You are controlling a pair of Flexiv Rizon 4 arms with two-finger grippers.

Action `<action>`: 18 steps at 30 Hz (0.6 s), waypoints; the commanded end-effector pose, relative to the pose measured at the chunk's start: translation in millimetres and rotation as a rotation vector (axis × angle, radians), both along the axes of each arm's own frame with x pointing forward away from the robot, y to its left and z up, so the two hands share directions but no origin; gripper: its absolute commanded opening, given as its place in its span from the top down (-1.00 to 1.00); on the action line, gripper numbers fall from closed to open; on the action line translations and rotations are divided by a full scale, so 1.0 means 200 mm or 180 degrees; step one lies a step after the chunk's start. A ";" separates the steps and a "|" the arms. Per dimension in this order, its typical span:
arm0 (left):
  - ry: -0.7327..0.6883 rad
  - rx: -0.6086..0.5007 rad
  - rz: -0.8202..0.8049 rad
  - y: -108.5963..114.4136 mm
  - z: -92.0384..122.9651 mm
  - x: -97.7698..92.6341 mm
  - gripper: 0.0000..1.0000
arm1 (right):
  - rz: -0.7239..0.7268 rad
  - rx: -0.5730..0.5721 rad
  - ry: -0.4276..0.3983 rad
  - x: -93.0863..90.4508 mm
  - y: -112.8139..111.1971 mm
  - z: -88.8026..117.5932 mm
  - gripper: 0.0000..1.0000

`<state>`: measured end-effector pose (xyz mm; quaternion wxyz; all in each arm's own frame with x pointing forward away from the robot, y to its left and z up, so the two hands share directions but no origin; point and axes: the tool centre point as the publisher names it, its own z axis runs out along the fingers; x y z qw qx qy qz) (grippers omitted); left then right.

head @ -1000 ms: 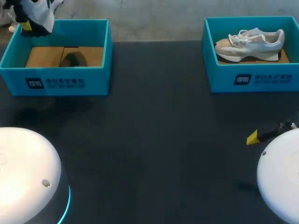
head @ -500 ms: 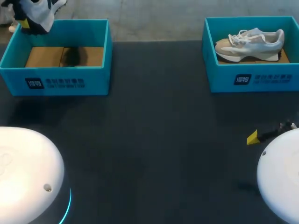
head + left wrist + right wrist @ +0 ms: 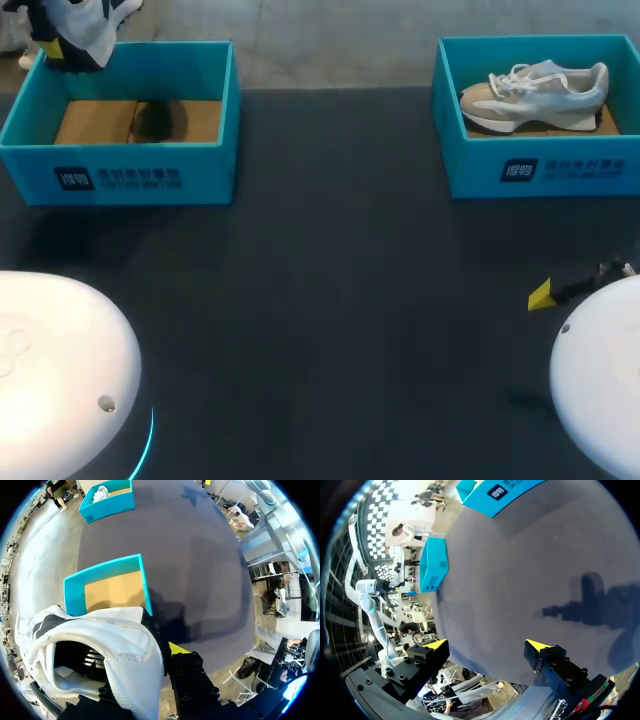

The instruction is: Take the shoe out of the shoebox, open the shoe tongue, remove and reinsert the insole, then place the shoe into the shoebox

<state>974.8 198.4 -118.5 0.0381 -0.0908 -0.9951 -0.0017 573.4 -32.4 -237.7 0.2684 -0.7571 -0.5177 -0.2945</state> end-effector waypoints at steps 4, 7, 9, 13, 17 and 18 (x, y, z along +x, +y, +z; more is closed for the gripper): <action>0.0032 0.0024 -0.0347 0.18 -0.02 0.14 1.00 | -0.0024 -0.0021 -0.0011 -0.03 0.00 0.02 -1.00; -0.0026 0.0077 -0.0537 0.21 -0.02 0.17 1.00 | -0.0024 -0.0021 -0.0011 -0.03 0.00 0.02 -1.00; -0.0075 0.0118 -0.0677 0.23 -0.02 0.18 1.00 | -0.0024 -0.0021 -0.0011 -0.03 0.00 0.02 -1.00; -0.0001 0.0127 -0.1199 0.25 -0.04 0.20 1.00 | -0.0024 -0.0021 -0.0011 -0.03 0.00 0.02 -1.00; -0.0003 0.0227 -0.1549 0.29 -0.08 0.24 1.00 | -0.0024 -0.0021 -0.0011 -0.03 0.00 0.02 -1.00; 0.0002 0.0210 -0.1681 0.29 -0.09 0.25 1.00 | -0.0024 -0.0021 -0.0011 -0.03 0.00 0.02 -1.00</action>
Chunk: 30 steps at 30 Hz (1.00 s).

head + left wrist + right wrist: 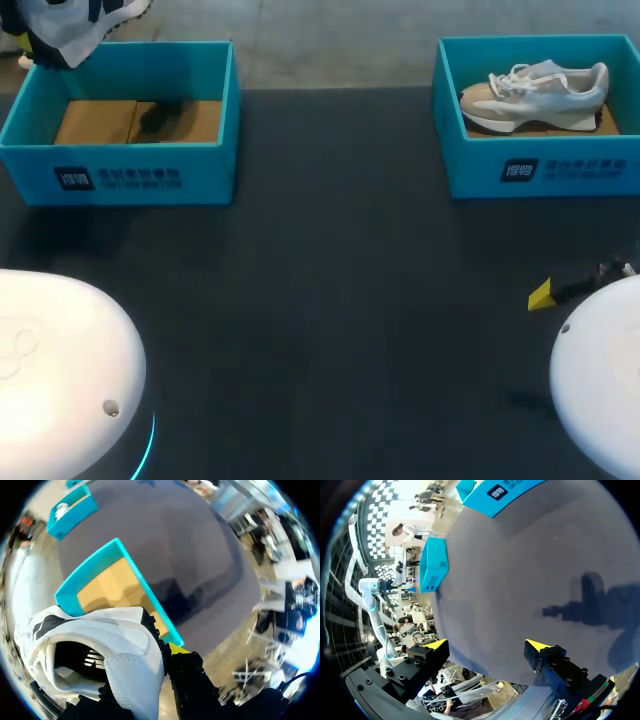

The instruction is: Take the shoe out of the shoebox, open the shoe tongue, remove and reinsert the insole, then place the shoe into the shoebox

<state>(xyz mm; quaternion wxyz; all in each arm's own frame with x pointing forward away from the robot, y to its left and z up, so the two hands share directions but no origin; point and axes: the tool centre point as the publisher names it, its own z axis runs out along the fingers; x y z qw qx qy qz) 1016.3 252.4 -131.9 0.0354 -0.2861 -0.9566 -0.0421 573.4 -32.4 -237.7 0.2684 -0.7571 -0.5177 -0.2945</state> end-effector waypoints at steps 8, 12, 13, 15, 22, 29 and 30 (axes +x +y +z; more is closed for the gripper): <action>-0.0153 -0.0103 -0.1296 0.12 -0.04 0.11 1.00 | -0.0024 -0.0021 -0.0011 -0.03 0.00 0.02 -1.00; -0.0003 -0.0065 -0.1899 0.15 -0.05 0.15 1.00 | -0.0024 -0.0021 -0.0011 -0.03 0.00 0.02 -1.00; 0.0166 -0.0015 -0.2169 0.16 -0.05 0.15 1.00 | -0.0024 -0.0021 -0.0011 -0.03 0.00 0.02 -1.00; 0.0262 0.0065 -0.2243 0.17 -0.06 0.16 1.00 | -0.0024 -0.0021 -0.0011 -0.03 0.00 0.02 -1.00; 0.0262 0.0065 -0.2243 0.17 -0.06 0.16 1.00 | -0.0024 -0.0021 -0.0011 -0.03 0.00 0.02 -1.00; 0.0262 0.0065 -0.2243 0.17 -0.06 0.16 1.00 | -0.0024 -0.0021 -0.0011 -0.03 0.00 0.02 -1.00; 0.0262 0.0065 -0.2243 0.17 -0.06 0.16 1.00 | -0.0024 -0.0021 -0.0011 -0.03 0.00 0.02 -1.00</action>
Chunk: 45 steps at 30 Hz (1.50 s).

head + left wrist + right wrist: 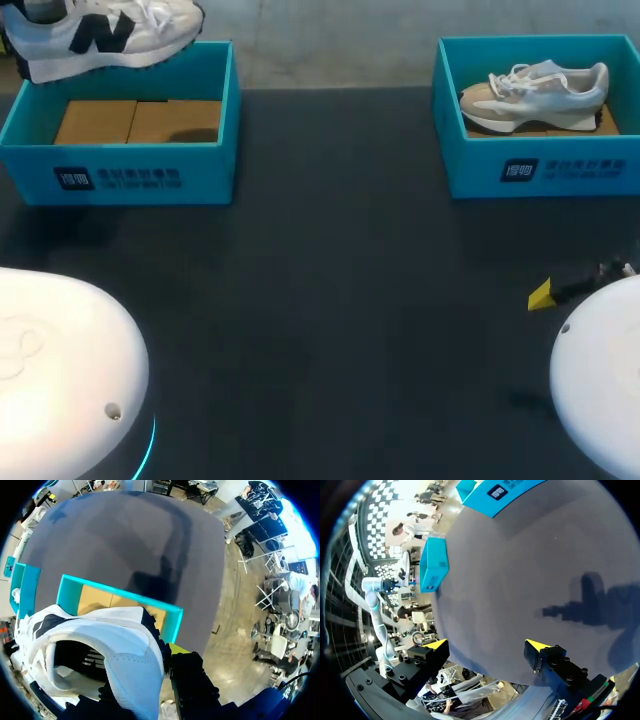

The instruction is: Take the shoe out of the shoebox, open the shoe tongue, remove and reinsert the insole, then place the shoe into the shoebox

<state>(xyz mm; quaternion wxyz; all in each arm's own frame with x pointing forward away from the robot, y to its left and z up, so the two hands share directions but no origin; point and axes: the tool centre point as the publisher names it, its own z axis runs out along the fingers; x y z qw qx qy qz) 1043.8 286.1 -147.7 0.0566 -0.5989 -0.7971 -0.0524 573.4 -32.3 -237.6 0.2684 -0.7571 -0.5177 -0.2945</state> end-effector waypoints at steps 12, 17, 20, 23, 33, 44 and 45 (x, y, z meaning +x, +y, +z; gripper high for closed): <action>-0.0364 -0.0023 -0.0924 0.12 -0.04 0.22 1.00 | -0.0024 -0.0022 -0.0011 -0.03 0.00 0.02 -1.00; -0.0338 0.0018 -0.1054 0.14 -0.10 0.24 1.00 | -0.0024 -0.0022 -0.0011 -0.03 0.00 0.02 -1.00; -0.0328 0.0001 -0.1074 0.14 -0.12 0.26 1.00 | -0.0024 -0.0022 -0.0011 -0.03 0.00 0.02 -1.00; -0.0286 0.0031 -0.1072 0.14 -0.15 0.27 1.00 | -0.0024 -0.0022 -0.0011 -0.03 0.00 0.02 -1.00; -0.0202 0.0136 -0.1022 0.14 -0.28 0.34 1.00 | -0.0024 -0.0022 -0.0011 -0.03 0.00 0.02 -1.00; -0.0149 0.0136 -0.0971 0.11 -0.38 0.39 1.00 | -0.0024 -0.0022 -0.0011 -0.03 0.00 0.02 -1.00; -0.0140 0.0122 -0.0970 0.11 -0.39 0.39 1.00 | -0.0024 -0.0022 -0.0011 -0.03 0.00 0.02 -1.00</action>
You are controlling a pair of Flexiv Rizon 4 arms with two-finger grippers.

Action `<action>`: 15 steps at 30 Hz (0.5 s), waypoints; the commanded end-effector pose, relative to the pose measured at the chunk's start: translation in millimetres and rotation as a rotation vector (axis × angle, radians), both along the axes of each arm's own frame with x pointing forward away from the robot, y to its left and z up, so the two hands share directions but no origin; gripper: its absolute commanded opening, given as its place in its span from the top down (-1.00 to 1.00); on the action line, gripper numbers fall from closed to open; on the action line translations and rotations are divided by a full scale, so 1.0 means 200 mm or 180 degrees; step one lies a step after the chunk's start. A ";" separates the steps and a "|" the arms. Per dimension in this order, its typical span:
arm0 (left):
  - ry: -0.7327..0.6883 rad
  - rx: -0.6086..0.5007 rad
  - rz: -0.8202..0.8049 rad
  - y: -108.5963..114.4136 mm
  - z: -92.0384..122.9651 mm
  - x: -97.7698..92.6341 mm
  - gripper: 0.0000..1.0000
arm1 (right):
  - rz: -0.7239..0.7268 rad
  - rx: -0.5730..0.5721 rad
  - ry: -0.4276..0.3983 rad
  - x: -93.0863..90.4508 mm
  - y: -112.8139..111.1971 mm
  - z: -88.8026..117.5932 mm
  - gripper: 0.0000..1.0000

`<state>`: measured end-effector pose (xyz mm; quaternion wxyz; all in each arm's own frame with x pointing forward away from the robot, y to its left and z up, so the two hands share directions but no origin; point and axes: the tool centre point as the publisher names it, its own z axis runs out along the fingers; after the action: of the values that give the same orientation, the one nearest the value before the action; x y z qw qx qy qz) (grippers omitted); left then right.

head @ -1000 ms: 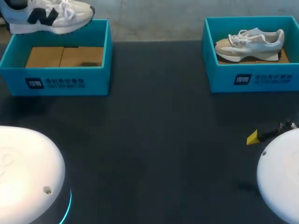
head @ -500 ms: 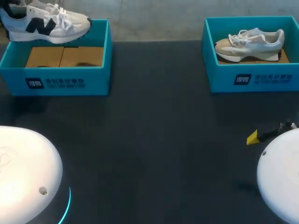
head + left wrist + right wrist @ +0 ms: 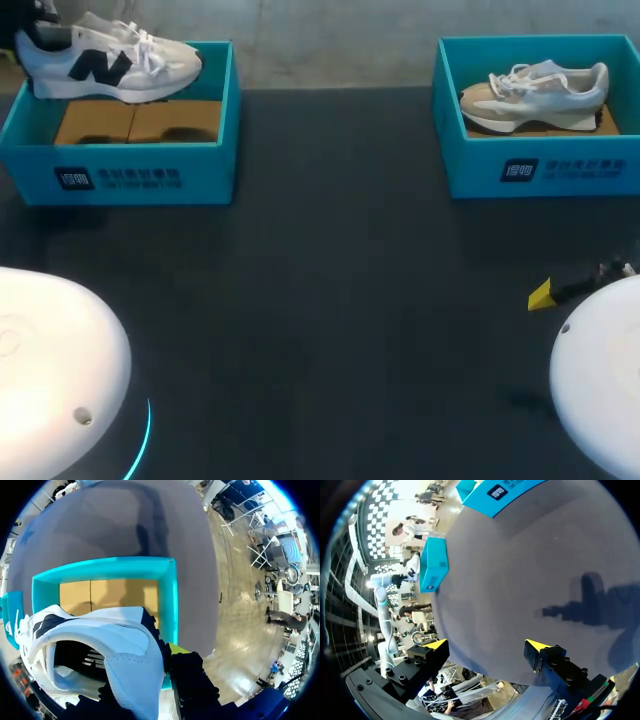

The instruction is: Take the shoe out of the shoebox, open the shoe tongue, remove and reinsert the insole, then place the shoe into the shoebox

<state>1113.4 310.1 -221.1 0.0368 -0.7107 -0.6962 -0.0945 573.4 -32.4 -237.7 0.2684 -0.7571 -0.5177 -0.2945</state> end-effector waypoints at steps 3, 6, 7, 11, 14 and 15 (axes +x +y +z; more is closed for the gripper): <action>0.0057 -0.0005 0.0008 -0.03 -0.04 0.04 1.00 | -0.0024 -0.0021 -0.0011 -0.03 0.00 0.02 -1.00; 0.0057 0.0001 0.0012 -0.03 -0.06 0.04 1.00 | -0.0024 -0.0021 -0.0011 -0.03 0.00 0.02 -1.00; 0.0047 0.0023 0.0009 -0.03 -0.07 0.04 1.00 | -0.0024 -0.0021 -0.0011 -0.03 0.00 0.02 -1.00; 0.0019 0.0056 -0.0008 -0.03 -0.09 0.05 1.00 | -0.0024 -0.0021 -0.0011 -0.03 0.00 0.02 -1.00; -0.0004 0.0124 -0.0038 -0.03 -0.10 0.05 1.00 | -0.0024 -0.0021 -0.0011 -0.03 0.00 0.02 -1.00; -0.0004 0.0124 -0.0038 -0.03 -0.10 0.05 1.00 | -0.0024 -0.0021 -0.0011 -0.03 0.00 0.02 -1.00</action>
<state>1123.7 305.9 -241.1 0.0494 -0.7141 -0.6902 -0.1066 573.4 -32.4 -237.7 0.2684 -0.7571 -0.5177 -0.2945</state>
